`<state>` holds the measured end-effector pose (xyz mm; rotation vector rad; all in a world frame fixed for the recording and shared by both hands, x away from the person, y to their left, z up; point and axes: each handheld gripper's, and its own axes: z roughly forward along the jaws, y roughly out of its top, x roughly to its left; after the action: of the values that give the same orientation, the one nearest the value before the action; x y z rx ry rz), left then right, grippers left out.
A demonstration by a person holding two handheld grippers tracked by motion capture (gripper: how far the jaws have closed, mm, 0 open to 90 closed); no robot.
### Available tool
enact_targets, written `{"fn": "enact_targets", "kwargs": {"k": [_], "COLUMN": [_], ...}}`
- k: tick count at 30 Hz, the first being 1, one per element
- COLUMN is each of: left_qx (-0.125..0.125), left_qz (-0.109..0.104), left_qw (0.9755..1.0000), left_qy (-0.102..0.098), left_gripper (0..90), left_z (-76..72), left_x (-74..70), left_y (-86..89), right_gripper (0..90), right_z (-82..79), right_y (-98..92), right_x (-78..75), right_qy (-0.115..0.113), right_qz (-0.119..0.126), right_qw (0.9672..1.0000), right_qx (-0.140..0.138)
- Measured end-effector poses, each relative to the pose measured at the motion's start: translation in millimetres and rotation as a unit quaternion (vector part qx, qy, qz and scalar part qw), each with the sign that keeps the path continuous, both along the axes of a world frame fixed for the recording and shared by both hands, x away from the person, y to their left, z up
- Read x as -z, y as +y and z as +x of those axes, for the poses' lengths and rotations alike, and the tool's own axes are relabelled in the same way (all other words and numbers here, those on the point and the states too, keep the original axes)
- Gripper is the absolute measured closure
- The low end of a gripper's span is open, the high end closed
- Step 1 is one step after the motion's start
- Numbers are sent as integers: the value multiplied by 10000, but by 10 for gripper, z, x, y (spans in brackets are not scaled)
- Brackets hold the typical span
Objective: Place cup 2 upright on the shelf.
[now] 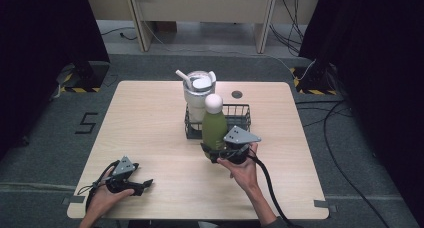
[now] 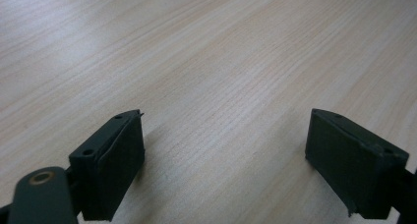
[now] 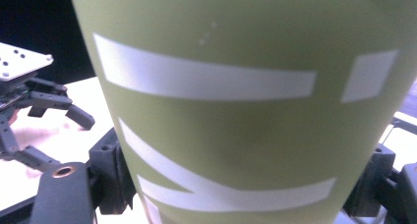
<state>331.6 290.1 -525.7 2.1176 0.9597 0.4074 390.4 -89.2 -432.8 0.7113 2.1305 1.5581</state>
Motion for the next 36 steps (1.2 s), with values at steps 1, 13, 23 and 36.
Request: {"fn": "enact_targets", "kwargs": {"k": [1,13,23,36], "left_qx": [3,1,3,4], "left_qz": [3,1,4,2], "left_qw": [10000,10000,10000,10000], "left_qy": [-1,2,5,6], "left_gripper": [141,141,141,142], "left_z": [0,0,0,0], "left_x": [0,0,-1,-1], "left_y": [0,0,0,1], "right_gripper": [209,209,209,209], "right_z": [10,170,348,510], "right_y": [-24,-289,-417,-457], "right_x": [-16,-160,-322,-396], "right_qy": [-9,-40,-88,-35], "right_qz": [21,132,79,100], "right_qw": [10000,9991,9978,9967], "right_qx": [24,392,645,800]}}
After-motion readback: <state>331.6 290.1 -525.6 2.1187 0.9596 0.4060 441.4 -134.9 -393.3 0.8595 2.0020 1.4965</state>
